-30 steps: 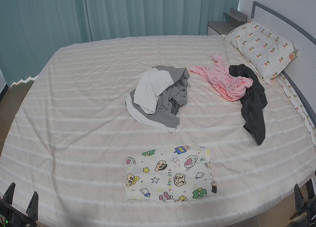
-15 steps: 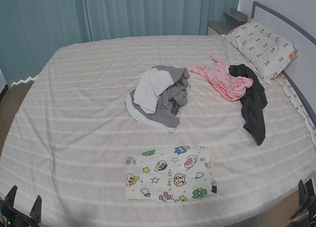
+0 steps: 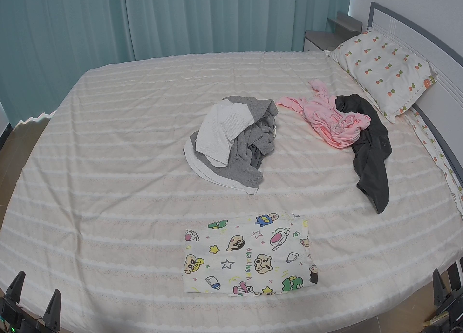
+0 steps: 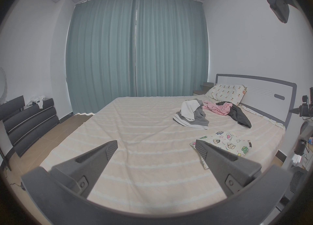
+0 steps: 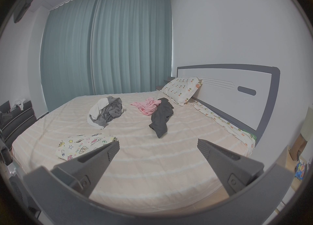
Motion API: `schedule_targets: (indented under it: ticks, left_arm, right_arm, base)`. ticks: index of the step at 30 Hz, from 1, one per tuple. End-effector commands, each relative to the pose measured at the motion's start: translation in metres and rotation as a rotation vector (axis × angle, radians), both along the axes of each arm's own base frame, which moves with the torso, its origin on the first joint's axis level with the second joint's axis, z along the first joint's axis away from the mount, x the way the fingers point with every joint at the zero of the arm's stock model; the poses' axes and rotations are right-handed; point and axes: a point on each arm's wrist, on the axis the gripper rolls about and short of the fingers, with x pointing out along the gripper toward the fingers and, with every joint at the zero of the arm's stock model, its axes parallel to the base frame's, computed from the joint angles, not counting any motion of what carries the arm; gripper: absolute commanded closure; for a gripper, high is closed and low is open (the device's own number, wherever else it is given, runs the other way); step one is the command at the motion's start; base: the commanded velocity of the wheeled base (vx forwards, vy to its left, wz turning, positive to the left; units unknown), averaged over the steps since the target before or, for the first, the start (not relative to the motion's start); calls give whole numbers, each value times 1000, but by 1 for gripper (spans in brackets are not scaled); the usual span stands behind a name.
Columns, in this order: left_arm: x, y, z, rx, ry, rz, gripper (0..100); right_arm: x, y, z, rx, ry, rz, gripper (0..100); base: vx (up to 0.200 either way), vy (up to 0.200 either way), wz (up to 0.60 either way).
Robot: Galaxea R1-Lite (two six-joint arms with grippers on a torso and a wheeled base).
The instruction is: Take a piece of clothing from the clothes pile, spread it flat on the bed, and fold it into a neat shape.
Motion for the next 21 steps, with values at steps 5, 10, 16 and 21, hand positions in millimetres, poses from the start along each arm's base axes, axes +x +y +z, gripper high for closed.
schedule_targets:
  ticks: [5,10,16,21]
  left_arm:
    - [-2,0,-4,1,-21,3,0]
    - [-2,0,-4,1,-21,2,0]
    - [-2,0,-4,1,-21,2,0]
    - [-2,0,-4,1,-21,2,0]
  right_arm:
    - [1,0,-5,-3,23,11,0]
    - [1,0,-5,-5,23,11,0]
    - [1,0,-5,-3,23,11,0]
    - [1,0,-5,-3,23,11,0]
  base:
    - [0,0,0]
    - [0,0,0]
    - [0,0,0]
    - [0,0,0]
